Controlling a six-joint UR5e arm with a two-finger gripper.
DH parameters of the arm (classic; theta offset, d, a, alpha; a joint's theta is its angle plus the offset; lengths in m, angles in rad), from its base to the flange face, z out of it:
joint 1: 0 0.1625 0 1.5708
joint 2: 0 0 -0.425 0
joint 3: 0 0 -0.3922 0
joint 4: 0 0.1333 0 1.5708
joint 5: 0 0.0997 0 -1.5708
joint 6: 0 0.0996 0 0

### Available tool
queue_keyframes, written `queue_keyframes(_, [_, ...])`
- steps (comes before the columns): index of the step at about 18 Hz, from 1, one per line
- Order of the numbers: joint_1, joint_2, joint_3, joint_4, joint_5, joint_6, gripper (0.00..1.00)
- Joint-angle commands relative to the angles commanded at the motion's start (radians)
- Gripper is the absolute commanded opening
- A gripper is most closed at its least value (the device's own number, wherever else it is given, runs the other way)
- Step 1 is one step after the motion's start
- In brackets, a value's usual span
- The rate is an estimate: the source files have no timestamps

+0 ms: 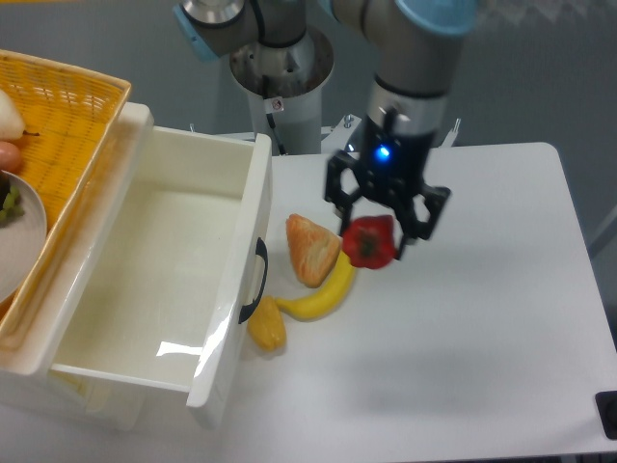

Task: Place the red pepper in the upper white drawer
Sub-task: 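Lift the red pepper and carry it over the open white drawer, then lower the red pepper down into the drawer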

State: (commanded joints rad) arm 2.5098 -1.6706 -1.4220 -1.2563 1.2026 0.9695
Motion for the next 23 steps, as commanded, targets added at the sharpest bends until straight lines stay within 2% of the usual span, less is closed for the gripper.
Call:
queue_keyframes(9, [-0.124, 0.074, -0.074, 0.009, 0.015, 0.005, 0.07])
queue_keyframes(12, [-0.170, 0.072, -0.081, 0.008, 0.017, 0.023, 0.06])
queue_keyframes(18, [-0.258, 0.058, -0.101, 0.003, 0.084, 0.155, 0.06])
queue_keyframes(23, [-0.308, 0.009, -0.098, 0.002, 0.159, 0.229, 0.07])
